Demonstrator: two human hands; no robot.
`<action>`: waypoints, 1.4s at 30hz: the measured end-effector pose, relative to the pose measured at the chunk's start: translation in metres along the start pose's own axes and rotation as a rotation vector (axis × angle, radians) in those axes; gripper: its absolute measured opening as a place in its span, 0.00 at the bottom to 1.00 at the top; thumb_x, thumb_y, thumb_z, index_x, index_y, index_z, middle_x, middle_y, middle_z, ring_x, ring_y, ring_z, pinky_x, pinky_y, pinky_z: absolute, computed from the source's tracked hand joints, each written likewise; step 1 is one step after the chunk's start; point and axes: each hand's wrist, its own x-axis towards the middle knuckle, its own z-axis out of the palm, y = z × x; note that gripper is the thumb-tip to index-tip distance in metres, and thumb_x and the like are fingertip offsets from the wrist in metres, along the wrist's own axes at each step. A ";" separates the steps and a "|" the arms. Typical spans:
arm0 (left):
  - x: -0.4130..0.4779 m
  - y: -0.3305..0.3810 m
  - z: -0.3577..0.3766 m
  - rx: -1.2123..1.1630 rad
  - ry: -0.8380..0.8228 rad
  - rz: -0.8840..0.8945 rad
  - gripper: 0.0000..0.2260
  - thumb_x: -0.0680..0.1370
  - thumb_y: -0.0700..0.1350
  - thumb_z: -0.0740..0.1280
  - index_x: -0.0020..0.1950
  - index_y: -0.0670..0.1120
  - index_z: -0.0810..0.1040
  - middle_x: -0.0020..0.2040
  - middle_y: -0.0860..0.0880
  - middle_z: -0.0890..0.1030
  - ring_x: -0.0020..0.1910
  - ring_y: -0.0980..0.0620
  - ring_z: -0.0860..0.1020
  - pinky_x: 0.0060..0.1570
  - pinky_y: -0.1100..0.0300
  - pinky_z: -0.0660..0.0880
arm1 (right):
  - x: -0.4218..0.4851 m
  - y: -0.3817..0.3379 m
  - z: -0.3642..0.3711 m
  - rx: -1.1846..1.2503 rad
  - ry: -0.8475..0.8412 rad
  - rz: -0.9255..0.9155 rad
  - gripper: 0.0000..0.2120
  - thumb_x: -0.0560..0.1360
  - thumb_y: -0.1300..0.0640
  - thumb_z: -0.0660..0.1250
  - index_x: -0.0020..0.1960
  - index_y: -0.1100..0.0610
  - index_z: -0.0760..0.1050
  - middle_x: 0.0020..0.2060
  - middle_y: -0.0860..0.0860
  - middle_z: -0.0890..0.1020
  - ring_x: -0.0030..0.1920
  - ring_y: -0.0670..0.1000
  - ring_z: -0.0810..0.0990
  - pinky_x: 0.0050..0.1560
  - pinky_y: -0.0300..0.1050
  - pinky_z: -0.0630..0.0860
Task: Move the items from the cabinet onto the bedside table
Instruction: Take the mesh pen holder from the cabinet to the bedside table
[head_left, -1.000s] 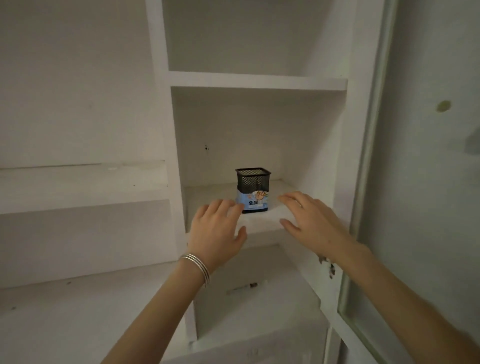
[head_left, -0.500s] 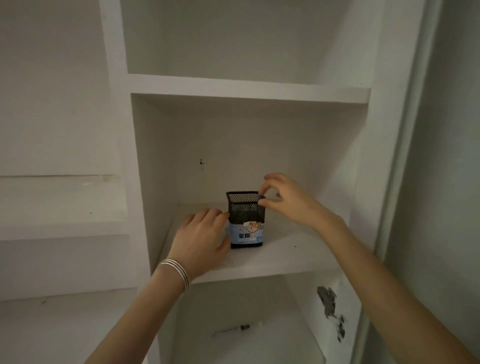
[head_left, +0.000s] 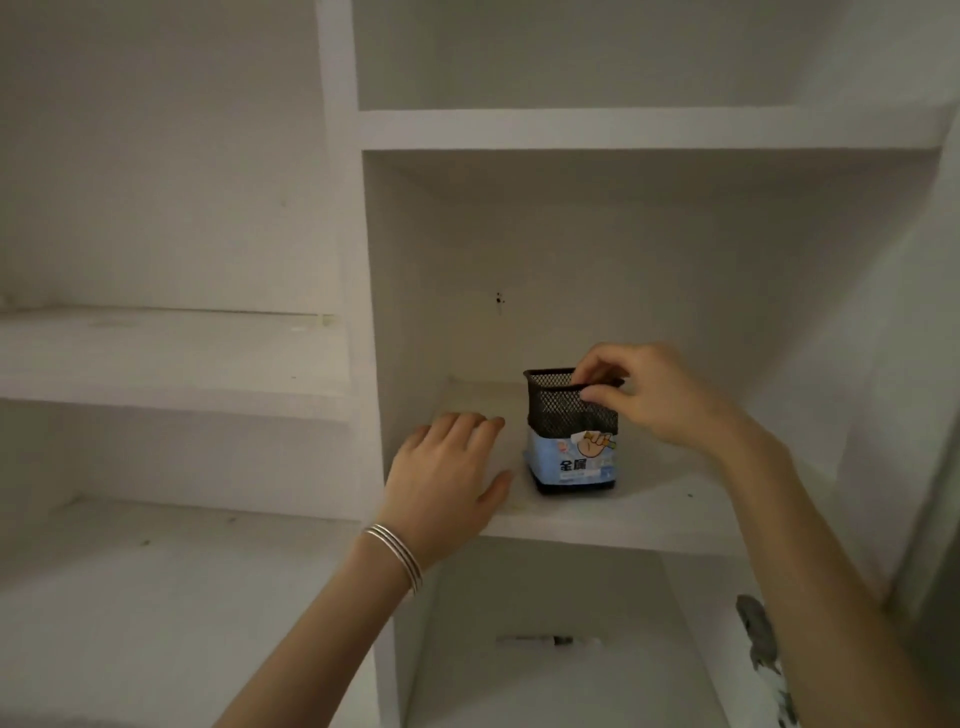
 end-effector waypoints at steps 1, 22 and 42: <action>-0.005 -0.001 -0.003 0.006 0.008 0.004 0.21 0.72 0.55 0.57 0.56 0.45 0.78 0.49 0.48 0.81 0.47 0.47 0.79 0.41 0.56 0.75 | -0.002 -0.007 0.000 0.029 0.006 -0.023 0.11 0.73 0.60 0.69 0.42 0.44 0.74 0.39 0.39 0.78 0.44 0.38 0.77 0.48 0.32 0.72; -0.285 -0.074 -0.161 -0.419 -0.014 -0.595 0.40 0.65 0.68 0.66 0.70 0.52 0.58 0.61 0.59 0.73 0.56 0.66 0.71 0.54 0.65 0.72 | -0.065 -0.288 0.115 0.363 -0.214 -0.627 0.07 0.70 0.60 0.72 0.46 0.50 0.80 0.40 0.38 0.81 0.43 0.41 0.80 0.45 0.38 0.75; -0.749 -0.078 -0.389 -0.353 0.197 -1.458 0.31 0.61 0.56 0.78 0.60 0.54 0.69 0.52 0.58 0.77 0.47 0.64 0.75 0.48 0.65 0.75 | -0.246 -0.676 0.346 0.674 -0.791 -1.255 0.09 0.71 0.52 0.68 0.46 0.56 0.79 0.43 0.49 0.81 0.47 0.43 0.76 0.49 0.38 0.73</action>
